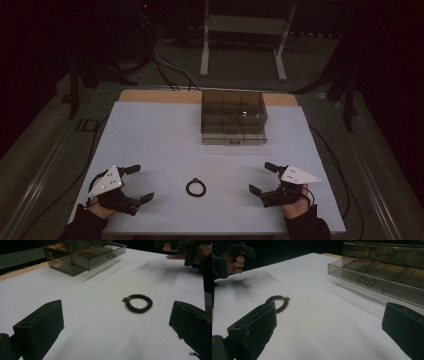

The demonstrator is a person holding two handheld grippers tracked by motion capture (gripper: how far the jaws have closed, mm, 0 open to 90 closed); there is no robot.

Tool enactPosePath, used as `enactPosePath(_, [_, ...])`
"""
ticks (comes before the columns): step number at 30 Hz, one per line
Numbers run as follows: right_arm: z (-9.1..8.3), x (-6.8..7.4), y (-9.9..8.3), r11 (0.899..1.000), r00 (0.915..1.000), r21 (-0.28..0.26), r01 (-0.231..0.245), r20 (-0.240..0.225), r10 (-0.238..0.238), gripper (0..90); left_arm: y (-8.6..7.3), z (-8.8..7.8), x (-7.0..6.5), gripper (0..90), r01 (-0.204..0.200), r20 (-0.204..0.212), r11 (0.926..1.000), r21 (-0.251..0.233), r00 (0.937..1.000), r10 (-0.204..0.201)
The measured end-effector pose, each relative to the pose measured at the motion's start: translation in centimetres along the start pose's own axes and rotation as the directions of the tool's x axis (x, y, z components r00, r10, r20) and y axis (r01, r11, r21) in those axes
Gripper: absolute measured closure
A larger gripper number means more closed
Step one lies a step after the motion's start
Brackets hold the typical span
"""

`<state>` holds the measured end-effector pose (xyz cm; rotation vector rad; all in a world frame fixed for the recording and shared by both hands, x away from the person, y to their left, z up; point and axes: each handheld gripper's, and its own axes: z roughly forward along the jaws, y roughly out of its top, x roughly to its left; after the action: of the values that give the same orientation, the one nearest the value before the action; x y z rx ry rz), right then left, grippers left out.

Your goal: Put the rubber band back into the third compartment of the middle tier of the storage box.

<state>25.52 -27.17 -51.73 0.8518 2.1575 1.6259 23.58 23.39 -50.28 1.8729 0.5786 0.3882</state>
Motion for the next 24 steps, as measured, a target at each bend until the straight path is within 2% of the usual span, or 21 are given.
enactPosePath(9, [0.0, 0.0, 0.0, 1.000, 1.0000, -0.004, -0.005, -0.003, 0.005, 0.0, 1.1, 1.0, 0.1, 0.2, -0.015, 0.035, 0.9998, 0.009, 0.9993, 0.015])
enactPosePath(24, [0.2, 0.0, -0.1, 1.000, 0.9998, -0.002, -0.018, -0.010, 0.018, 0.0, 3.1, 2.6, 0.2, 0.2, -0.029, 0.081, 0.9994, -0.017, 0.9963, 0.031])
